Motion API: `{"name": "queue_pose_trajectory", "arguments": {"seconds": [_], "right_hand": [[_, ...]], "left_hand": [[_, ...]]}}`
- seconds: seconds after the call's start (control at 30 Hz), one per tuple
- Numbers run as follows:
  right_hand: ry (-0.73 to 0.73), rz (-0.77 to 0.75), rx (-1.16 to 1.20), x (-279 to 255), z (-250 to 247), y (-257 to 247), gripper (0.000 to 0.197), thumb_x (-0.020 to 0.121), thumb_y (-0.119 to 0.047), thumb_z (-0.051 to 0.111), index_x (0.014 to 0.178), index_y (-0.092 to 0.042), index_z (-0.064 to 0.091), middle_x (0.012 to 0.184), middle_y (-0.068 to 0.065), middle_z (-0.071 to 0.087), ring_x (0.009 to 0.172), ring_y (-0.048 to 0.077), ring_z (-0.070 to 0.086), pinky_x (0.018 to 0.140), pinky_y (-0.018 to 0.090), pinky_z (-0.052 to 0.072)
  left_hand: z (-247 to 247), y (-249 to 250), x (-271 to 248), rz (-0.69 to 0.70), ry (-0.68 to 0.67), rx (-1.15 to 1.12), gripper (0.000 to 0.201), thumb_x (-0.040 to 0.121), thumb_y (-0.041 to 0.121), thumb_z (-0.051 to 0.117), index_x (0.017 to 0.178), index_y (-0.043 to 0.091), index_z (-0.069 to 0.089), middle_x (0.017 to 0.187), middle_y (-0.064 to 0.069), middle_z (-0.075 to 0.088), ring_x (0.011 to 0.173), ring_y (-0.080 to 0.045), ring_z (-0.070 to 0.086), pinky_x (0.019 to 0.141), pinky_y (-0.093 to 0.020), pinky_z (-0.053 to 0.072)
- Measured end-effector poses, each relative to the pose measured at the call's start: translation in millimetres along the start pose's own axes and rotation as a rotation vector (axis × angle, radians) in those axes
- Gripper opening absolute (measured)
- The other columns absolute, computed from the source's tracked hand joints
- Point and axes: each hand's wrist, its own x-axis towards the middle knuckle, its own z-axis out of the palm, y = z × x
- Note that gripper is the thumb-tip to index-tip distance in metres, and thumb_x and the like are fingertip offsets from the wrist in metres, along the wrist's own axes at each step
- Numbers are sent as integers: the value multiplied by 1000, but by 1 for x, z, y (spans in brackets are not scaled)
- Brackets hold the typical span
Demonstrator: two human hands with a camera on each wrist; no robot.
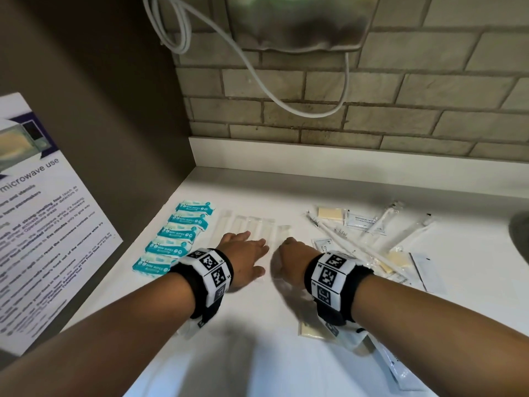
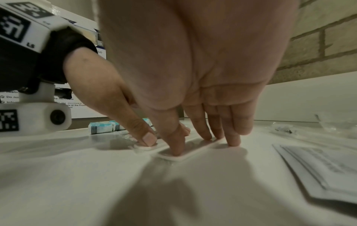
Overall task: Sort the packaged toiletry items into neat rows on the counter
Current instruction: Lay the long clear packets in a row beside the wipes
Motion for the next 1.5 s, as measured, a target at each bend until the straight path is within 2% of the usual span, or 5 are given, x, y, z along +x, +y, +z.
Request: {"name": "queue_pose_trajectory", "arguments": {"seconds": [0.33, 0.67, 0.97, 1.23, 1.5], "right_hand": [[-6, -10, 6, 1, 1, -1, 30, 91, -24, 53, 113, -5, 62, 115, 10, 48, 109, 32, 60, 89, 36, 50], [-42, -17, 3, 1, 0, -1, 30, 87, -22, 55, 110, -7, 65, 111, 8, 46, 101, 29, 59, 91, 38, 51], [29, -105, -36, 5, 0, -16, 42, 93, -25, 50, 133, -11, 49, 132, 11, 48, 121, 31, 52, 98, 40, 46], [21, -126, -151, 12, 12, -27, 47, 94, -27, 47, 138, -10, 46, 141, 11, 45, 133, 31, 41, 110, 42, 37], [9, -113, -133, 14, 16, -28, 43, 94, -27, 43, 133, -9, 49, 136, 13, 48, 129, 32, 44, 108, 43, 39]], "left_hand": [[-2, 1, -1, 3, -5, -10, 60, 99, 45, 38, 153, 28, 18, 162, 11, 9, 150, -21, 1, 119, -39, 4], [-7, 1, -3, 25, 17, 9, 59, 98, 44, 40, 152, 26, 23, 162, 8, 12, 150, -23, 2, 119, -42, 4], [-3, -20, -2, -24, 120, -16, 50, 98, 37, 41, 146, 26, 34, 160, 7, 22, 149, -21, 9, 117, -42, 6], [4, -33, -8, -32, 90, -31, 48, 97, 41, 43, 143, 27, 40, 159, 10, 25, 149, -21, 12, 116, -42, 8], [5, -34, -8, -17, 83, -8, 49, 96, 41, 43, 143, 28, 40, 158, 10, 25, 148, -22, 13, 117, -45, 8]]}}
